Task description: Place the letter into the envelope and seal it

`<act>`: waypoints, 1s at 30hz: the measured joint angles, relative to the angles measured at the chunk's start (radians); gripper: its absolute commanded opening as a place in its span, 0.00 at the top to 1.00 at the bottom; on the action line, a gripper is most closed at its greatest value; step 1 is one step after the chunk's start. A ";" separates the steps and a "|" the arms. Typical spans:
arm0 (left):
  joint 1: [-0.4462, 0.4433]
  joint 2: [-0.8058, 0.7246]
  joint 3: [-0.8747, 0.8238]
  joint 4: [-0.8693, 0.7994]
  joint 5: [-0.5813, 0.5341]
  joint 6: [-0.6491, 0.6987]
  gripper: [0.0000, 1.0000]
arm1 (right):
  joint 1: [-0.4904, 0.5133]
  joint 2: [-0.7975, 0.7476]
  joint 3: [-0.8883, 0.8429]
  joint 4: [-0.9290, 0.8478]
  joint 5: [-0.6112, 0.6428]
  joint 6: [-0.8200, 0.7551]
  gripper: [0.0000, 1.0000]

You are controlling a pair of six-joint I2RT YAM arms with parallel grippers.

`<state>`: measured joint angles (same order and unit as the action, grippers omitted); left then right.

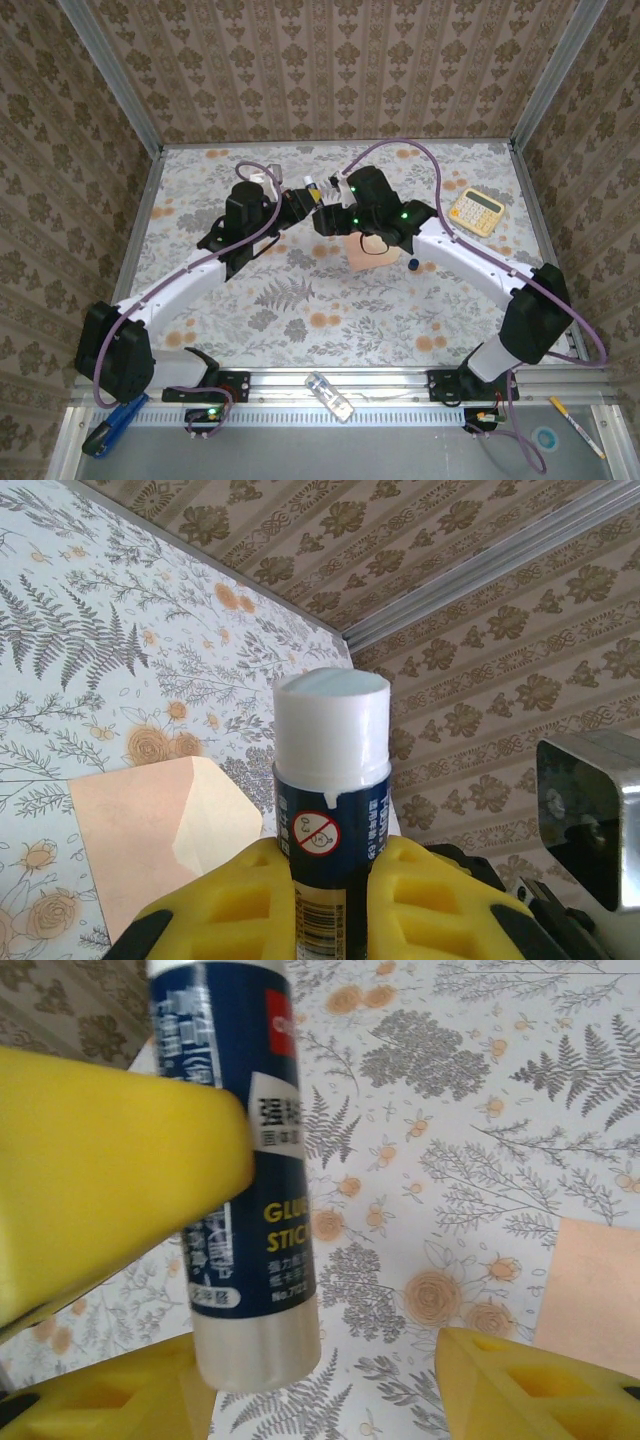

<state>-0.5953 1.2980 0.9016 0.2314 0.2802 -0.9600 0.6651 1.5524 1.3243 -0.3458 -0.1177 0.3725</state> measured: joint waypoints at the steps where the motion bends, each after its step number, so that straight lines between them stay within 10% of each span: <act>1: 0.000 0.000 0.000 0.000 -0.001 0.000 0.97 | 0.000 0.003 0.003 0.000 0.003 -0.001 0.43; 13: 0.000 -0.005 -0.006 0.023 -0.012 -0.020 0.97 | 0.007 0.005 0.005 0.035 -0.032 0.000 0.74; 30: -0.002 -0.055 -0.039 0.099 0.020 -0.066 0.97 | -0.135 -0.077 -0.146 0.264 -0.402 0.057 0.76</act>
<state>-0.5972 1.2434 0.8631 0.3305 0.3004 -1.0264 0.5297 1.4754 1.1782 -0.0818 -0.5201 0.4294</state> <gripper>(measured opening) 0.150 0.244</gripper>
